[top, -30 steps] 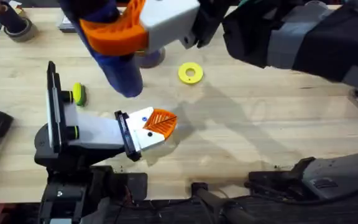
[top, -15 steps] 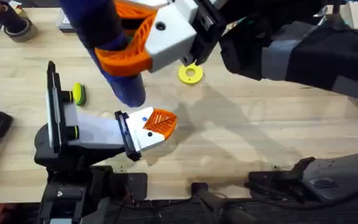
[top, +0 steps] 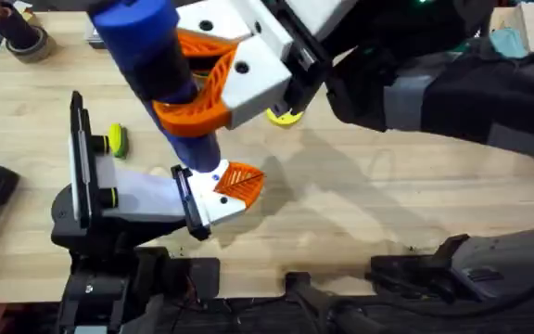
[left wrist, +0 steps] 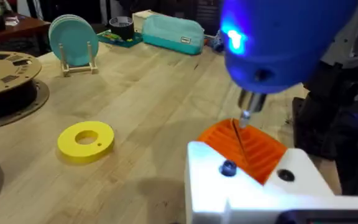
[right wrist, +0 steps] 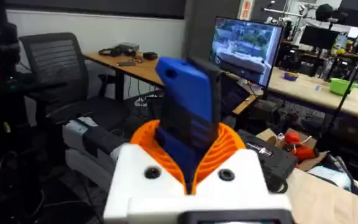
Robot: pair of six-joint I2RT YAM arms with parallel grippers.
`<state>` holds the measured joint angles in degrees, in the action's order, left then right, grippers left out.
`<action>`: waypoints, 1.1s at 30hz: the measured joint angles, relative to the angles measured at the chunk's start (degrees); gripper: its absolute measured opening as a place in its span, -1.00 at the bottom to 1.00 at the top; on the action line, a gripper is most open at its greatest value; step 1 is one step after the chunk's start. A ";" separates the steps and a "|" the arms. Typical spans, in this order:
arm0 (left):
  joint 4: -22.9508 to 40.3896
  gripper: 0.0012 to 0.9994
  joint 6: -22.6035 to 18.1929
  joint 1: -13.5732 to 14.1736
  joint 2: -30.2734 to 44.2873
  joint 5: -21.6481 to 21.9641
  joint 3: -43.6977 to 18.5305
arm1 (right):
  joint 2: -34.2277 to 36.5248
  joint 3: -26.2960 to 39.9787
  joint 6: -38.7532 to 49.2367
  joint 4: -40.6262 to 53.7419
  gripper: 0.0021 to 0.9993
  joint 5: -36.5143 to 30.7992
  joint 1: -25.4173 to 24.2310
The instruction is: Pick up the gripper from the table and insert it into the empty holder that is missing its gripper. Then pick up a screw, insert it into the mounting hole, and use the screwdriver to tighten it. Finally, clean up the table by picking up the vegetable and placing it into the bucket.
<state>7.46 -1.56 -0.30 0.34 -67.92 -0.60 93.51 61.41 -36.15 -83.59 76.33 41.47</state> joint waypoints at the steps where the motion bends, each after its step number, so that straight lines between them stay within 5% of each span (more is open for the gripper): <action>1: 0.00 -1.00 0.00 0.00 0.00 0.00 0.00 | 0.00 -0.08 0.01 0.02 -0.95 0.05 0.00; 33: 0.00 -1.00 0.00 0.00 0.00 0.00 0.00 | 0.00 -3.71 3.46 0.24 -0.95 1.08 0.15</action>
<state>7.46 -1.56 -0.30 0.34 -67.92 -0.60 93.51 57.69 -32.69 -83.35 77.41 41.63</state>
